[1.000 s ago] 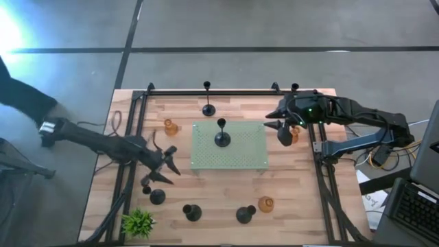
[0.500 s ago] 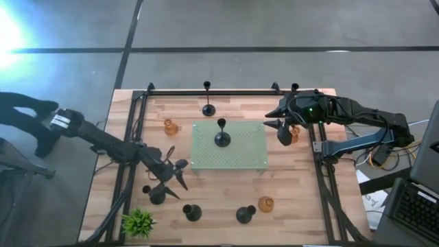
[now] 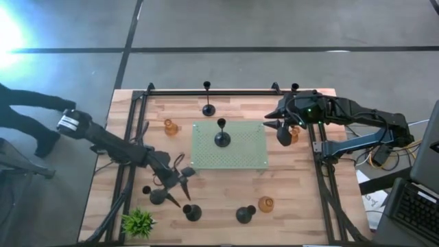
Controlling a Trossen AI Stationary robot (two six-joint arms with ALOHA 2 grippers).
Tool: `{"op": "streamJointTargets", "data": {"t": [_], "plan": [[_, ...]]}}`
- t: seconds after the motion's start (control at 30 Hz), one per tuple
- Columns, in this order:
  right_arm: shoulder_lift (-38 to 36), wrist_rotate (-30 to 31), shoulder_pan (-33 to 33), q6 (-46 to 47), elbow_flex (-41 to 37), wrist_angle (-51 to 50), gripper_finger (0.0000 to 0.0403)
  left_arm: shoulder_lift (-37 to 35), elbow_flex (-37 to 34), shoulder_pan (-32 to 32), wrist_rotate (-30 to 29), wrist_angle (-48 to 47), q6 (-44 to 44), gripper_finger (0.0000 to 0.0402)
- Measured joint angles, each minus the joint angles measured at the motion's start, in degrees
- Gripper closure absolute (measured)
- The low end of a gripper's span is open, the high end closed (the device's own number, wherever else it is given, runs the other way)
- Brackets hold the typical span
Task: Pick & Place candle stick holders
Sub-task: Put the black candle holder on the shelf
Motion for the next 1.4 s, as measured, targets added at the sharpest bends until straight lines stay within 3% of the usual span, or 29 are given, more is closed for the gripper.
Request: {"op": "streamJointTargets", "data": {"t": [0.63, 0.77, 0.97, 1.23, 1.4], "plan": [[0.01, 0.00, 0.00, 0.15, -1.25, 0.01, 0.0281, 11.66, 9.40, -4.25, 2.84, -0.11, 2.69, 0.0199], [0.03, 0.00, 0.00, 0.13, -1.43, -0.05, 0.0288, 11.94, 10.01, -4.65, 2.80, -0.12, 3.98, 0.0242], [0.03, 0.00, 0.00, 0.13, -1.50, -0.05, 0.0297, 11.58, 10.06, -4.57, 1.61, -0.04, 4.28, 0.0367], [0.03, -0.02, 0.00, 0.13, -1.50, -0.02, 0.0311, 10.53, 10.59, -4.46, -2.43, -0.83, 1.27, 0.0372], [0.03, -0.13, 0.00, 0.13, -1.50, 0.00, 0.0317, 5.25, 13.72, -4.54, -2.55, -8.56, 1.48, 0.0372]]}}
